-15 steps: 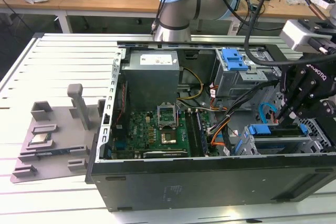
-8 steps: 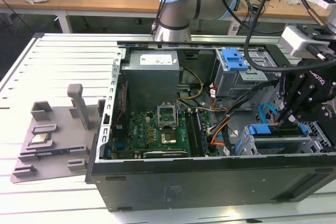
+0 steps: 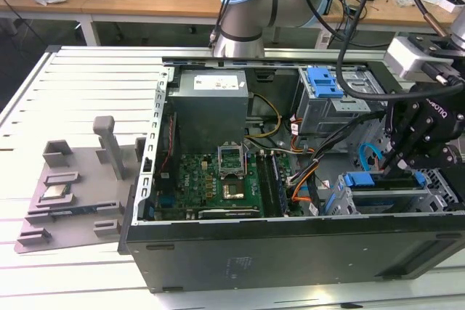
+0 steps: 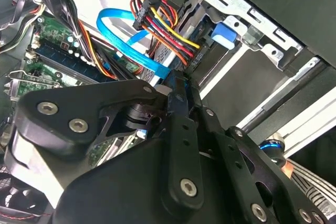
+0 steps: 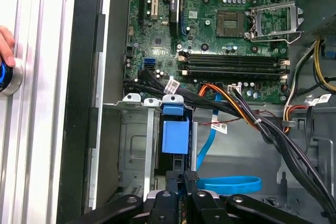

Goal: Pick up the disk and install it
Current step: 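Insert the second disk wire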

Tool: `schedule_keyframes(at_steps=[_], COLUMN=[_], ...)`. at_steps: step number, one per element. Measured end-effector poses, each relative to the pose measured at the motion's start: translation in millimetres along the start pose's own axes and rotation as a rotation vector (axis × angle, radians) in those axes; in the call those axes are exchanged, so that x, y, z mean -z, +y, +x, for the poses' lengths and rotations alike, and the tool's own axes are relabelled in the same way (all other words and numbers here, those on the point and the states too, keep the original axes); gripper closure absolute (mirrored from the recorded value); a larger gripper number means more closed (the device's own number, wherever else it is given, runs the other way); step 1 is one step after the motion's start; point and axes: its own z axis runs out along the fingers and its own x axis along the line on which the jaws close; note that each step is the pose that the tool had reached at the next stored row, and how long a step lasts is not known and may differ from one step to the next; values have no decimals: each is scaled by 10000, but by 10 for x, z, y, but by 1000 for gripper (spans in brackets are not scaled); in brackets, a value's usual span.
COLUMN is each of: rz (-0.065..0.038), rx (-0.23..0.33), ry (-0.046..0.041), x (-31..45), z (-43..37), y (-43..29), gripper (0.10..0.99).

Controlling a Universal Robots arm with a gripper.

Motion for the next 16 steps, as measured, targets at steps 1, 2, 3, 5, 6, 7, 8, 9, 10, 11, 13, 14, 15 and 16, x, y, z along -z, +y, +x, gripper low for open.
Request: schedule_keyframes(at_steps=[1,2,3,5,6,7,8,9,10,11,13,14,15,16], rz=[1,1,1,0,1,2,2,2,1,1,1,0,0,-1], rx=[0,-1,0,1,1,2,2,3,2,3,3,2,2,2], ry=[-1,-4,-13,-12,-12,-15,-17,-19,-13,-16,-17,-14,-12,-13], x=[1,1,2,4,4,5,6,18,40,47,47,45,39,28], z=[-1,-2,-11,-33,-36,-38,-38,-39,-37,-36,-37,-37,-37,-37], y=[1,1,2,-2,-4,-8,-7,-7,-5,-4,-4,-4,-5,-6], gripper=[925,925,925,925,925,925,925,925,925,925,925,925,925,925])
